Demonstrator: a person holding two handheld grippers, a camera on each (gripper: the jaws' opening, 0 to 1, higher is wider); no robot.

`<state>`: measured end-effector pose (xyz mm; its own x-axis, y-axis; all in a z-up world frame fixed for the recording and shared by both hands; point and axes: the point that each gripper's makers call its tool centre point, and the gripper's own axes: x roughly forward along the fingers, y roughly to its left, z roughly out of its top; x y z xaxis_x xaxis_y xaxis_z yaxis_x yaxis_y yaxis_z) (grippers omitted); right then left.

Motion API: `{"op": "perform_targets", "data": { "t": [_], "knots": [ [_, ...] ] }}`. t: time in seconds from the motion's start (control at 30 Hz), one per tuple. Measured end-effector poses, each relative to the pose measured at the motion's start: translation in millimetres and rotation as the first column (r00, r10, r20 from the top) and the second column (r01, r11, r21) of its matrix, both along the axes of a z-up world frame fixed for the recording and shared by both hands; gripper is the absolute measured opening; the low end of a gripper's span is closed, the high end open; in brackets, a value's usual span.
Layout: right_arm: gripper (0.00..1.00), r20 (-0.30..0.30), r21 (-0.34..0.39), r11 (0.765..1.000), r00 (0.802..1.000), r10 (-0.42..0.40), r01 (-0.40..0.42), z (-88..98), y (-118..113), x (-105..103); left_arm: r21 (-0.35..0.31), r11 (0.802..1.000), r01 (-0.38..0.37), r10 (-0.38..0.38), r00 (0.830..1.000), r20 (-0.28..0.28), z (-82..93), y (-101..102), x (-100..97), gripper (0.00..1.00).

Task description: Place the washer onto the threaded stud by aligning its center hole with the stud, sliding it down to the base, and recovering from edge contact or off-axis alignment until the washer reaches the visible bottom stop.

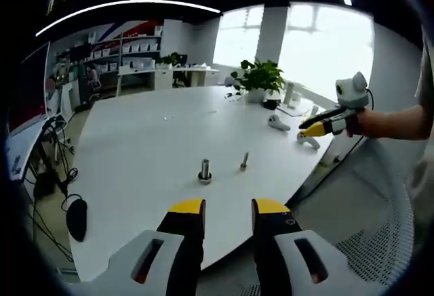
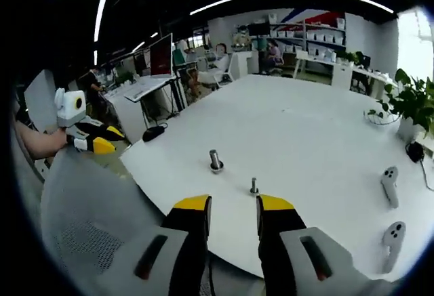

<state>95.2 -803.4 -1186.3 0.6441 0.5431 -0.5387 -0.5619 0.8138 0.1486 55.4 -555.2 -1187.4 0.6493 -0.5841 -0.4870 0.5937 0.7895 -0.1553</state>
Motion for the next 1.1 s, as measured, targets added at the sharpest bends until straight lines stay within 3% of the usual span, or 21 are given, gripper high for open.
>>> {"op": "perform_targets", "data": {
  "t": [0.1, 0.17, 0.3, 0.47, 0.9, 0.97, 1.1],
  "knots": [
    [0.32, -0.009, 0.058, 0.998, 1.000, -0.026, 0.026, 2.9, 3, -6, -0.002, 1.000, -0.025, 0.025, 0.999, 0.029, 5.5, 4, 3.2, 0.25],
    [0.34, -0.002, 0.054, 0.998, 1.000, -0.027, 0.027, 1.5, 5, -9, -0.020, 0.999, -0.038, 0.039, 0.998, 0.043, 9.6, 5, 4.5, 0.25],
    [0.34, 0.037, -0.061, 0.997, 0.998, 0.048, -0.046, -8.5, 9, -12, -0.028, 0.997, -0.073, 0.073, 0.997, 0.025, 6.4, 9, 6.5, 0.26],
    [0.33, 0.021, 0.010, 1.000, 0.999, 0.024, -0.024, -6.0, 8, -8, -0.018, 0.998, -0.063, 0.064, 0.998, 0.020, 4.6, 8, 6.3, 0.26],
    [0.34, 0.067, -0.059, 0.998, 0.997, 0.036, -0.032, -5.7, 8, -20, 0.013, 0.998, -0.065, 0.064, 0.998, 0.012, 0.2, 12, 5.7, 0.26],
    [0.34, 0.019, -0.040, 0.999, 0.999, 0.028, -0.028, -12.4, 9, -28, -0.004, 0.997, -0.077, 0.077, 0.997, 0.014, 1.8, 13, 6.3, 0.26],
    [0.33, 0.039, -0.015, 1.000, 0.999, -0.007, 0.007, -7.7, 2, -15, 0.000, 0.997, -0.072, 0.072, 0.997, 0.021, 2.6, 12, 6.4, 0.26]
  ]
}}
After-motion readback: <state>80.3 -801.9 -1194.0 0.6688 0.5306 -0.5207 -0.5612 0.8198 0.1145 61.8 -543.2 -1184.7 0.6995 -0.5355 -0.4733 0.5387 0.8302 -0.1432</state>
